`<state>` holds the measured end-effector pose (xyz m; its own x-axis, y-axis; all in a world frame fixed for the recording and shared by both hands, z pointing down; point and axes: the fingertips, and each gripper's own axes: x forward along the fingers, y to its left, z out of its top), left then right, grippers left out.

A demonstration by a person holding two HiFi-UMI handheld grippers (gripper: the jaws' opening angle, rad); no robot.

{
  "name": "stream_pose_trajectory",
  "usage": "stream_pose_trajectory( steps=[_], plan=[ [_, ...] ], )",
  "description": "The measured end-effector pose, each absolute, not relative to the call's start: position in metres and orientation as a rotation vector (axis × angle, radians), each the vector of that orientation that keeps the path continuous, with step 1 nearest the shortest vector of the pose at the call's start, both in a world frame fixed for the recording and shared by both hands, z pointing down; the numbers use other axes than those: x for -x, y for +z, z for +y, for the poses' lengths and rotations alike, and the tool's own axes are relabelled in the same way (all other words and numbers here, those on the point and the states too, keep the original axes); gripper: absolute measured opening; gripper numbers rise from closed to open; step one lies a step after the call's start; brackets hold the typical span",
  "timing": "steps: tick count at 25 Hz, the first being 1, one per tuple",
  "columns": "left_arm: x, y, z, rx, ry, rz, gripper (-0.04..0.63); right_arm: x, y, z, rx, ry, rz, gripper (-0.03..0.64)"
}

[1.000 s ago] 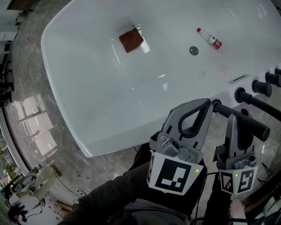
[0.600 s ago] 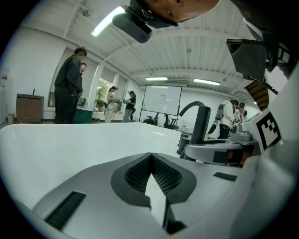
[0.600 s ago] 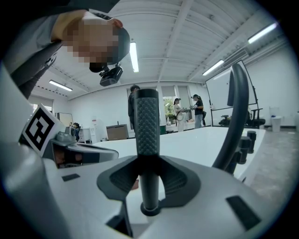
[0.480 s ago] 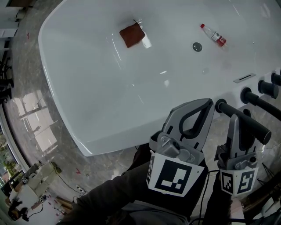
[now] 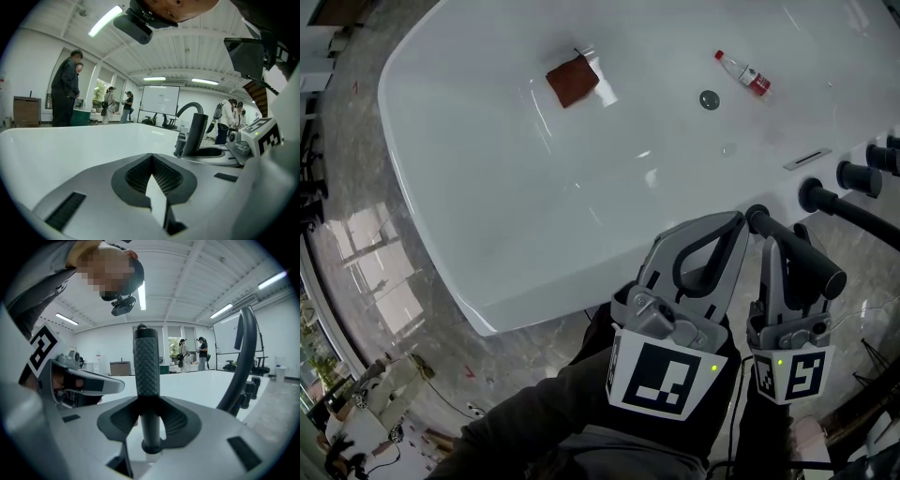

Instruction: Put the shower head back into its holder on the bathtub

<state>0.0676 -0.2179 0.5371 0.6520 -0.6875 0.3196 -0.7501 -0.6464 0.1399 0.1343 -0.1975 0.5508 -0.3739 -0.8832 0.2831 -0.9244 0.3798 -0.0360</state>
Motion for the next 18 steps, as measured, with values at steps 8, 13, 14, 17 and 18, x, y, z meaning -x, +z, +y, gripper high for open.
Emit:
stream_pose_trajectory(
  steps=[8, 13, 14, 17, 18],
  plan=[
    [-0.064, 0.511, -0.205, -2.648, 0.420, -1.135, 0.003, -0.131, 0.550, -0.202, -1.607, 0.325, -2.447, 0.143],
    [-0.062, 0.492, -0.203, -2.656, 0.442, -1.143, 0.003, -0.138, 0.551, -0.207, -1.613, 0.359, -2.406, 0.215],
    [-0.062, 0.490, -0.204, -2.657, 0.443, -1.148, 0.003, -0.138, 0.548, -0.207, -1.613, 0.355, -2.406, 0.216],
    [-0.064, 0.488, -0.205, -2.649, 0.449, -1.147, 0.003, -0.135, 0.539, -0.205, -1.596, 0.336, -2.408, 0.218],
    [-0.065, 0.486, -0.205, -2.643, 0.448, -1.145, 0.003, -0.134, 0.538, -0.203, -1.588, 0.339, -2.399, 0.218]
  ],
)
